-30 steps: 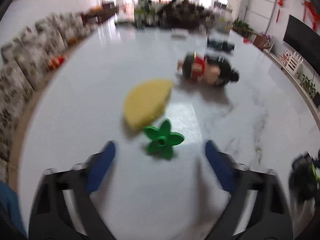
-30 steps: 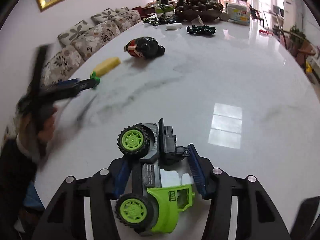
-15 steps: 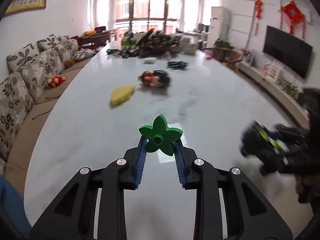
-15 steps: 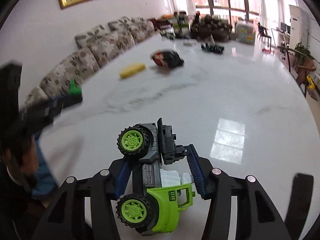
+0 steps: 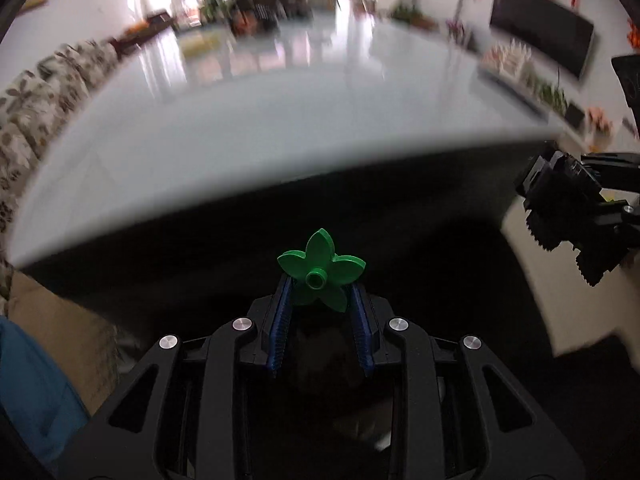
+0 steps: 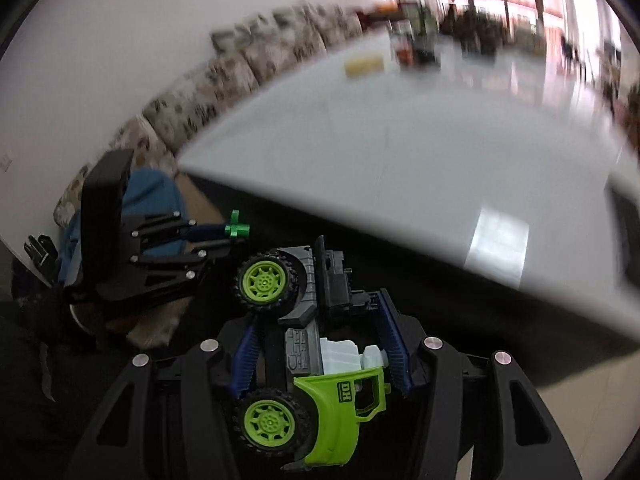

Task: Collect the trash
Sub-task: 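Drop the green flower piece and toy truck into the dark bag, then grasp the yellow sponge with the left tool while the right tool grasps the figure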

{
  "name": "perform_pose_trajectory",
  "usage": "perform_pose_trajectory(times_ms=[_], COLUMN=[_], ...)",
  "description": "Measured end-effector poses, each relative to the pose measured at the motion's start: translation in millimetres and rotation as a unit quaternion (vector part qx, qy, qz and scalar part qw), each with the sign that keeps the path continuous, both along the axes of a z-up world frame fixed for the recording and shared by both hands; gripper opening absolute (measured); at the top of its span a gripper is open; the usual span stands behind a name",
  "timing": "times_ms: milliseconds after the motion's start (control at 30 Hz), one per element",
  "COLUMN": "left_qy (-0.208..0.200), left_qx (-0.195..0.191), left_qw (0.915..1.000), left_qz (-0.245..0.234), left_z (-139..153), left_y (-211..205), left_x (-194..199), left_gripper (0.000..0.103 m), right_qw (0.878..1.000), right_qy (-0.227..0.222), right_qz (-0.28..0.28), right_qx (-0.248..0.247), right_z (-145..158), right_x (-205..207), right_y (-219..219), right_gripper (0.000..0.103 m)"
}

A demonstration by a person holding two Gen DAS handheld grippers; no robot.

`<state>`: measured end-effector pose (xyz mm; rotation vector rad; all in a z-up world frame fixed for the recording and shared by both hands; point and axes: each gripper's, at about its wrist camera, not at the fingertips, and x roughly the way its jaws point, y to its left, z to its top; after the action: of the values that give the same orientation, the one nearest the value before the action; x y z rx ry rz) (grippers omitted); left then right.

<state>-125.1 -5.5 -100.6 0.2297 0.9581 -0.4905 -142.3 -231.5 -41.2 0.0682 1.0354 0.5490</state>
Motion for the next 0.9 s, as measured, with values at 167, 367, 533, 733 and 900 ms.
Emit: perform_pose_trajectory(times_ms=[167, 367, 533, 733, 900], left_qy=[0.032, 0.032, -0.064, -0.173, -0.138], left_qx=[0.046, 0.063, -0.025, -0.068, -0.081], left_qw=[0.9984, 0.9973, 0.9972, 0.9825, 0.983], left_qz=[-0.013, -0.02, -0.032, 0.019, 0.091], left_z=[-65, -55, 48, 133, 138], left_y=[-8, -2, 14, 22, 23], left_x=[8, -4, -7, 51, 120], left_gripper=[0.092, 0.092, 0.092, 0.093, 0.093], right_qw=[0.997, 0.998, 0.997, 0.985, 0.972], right_qy=[0.056, 0.036, -0.064, -0.164, -0.17], right_qz=[0.017, 0.049, 0.047, 0.009, 0.03], right_qx=[-0.058, -0.034, 0.009, -0.06, -0.159], right_z=[-96, -59, 51, 108, 93], right_x=[23, 17, 60, 227, 376], right_y=[22, 26, 10, 17, 50], right_gripper=[0.073, 0.068, 0.079, 0.084, 0.087])
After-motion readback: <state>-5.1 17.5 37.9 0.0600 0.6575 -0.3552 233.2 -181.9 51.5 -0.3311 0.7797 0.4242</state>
